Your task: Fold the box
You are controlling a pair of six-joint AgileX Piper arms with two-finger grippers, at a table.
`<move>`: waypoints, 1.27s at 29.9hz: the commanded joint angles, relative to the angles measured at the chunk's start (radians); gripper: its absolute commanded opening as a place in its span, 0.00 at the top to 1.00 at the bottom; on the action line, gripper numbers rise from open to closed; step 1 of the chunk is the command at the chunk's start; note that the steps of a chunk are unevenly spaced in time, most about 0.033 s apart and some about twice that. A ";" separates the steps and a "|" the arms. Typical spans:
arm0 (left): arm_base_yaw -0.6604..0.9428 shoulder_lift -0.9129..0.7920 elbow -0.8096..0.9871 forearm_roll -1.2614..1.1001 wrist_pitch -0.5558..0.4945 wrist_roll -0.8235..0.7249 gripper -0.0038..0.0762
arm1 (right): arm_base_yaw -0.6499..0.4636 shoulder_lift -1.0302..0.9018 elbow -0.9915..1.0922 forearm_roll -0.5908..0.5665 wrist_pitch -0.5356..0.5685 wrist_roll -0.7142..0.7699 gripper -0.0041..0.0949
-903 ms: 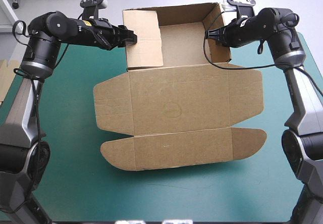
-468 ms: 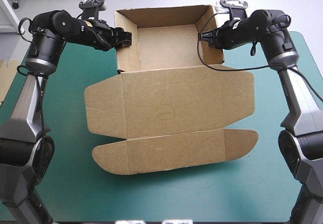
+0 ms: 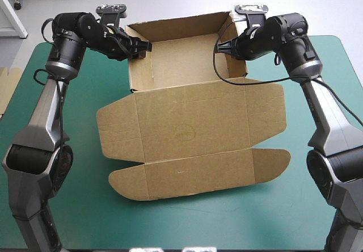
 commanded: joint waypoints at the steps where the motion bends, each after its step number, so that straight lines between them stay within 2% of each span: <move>1: -0.032 -0.019 -0.034 0.049 0.043 -0.027 0.52 | 0.002 -0.054 -0.029 -0.001 -0.037 0.010 0.96; 8: -0.084 0.021 -0.034 0.075 0.044 -0.048 0.53 | 0.002 -0.042 -0.029 -0.059 -0.046 0.033 0.96; 22: -0.086 0.064 -0.034 0.076 0.044 -0.048 0.55 | 0.002 0.086 -0.033 -0.034 -0.025 0.063 0.96; 25: -0.086 0.087 -0.034 0.084 0.044 -0.048 0.62 | 0.000 0.093 -0.033 -0.054 -0.031 0.063 0.96; 30: -0.086 0.124 -0.034 0.099 0.044 -0.048 0.89 | -0.017 0.114 -0.035 -0.057 -0.031 0.073 0.96; 32: -0.086 0.138 -0.035 0.118 0.044 -0.048 0.96 | -0.022 0.121 -0.035 -0.053 -0.033 0.073 0.96; 38: -0.086 0.193 -0.038 0.137 0.030 -0.061 0.96 | -0.022 0.126 -0.035 -0.055 -0.049 0.062 0.96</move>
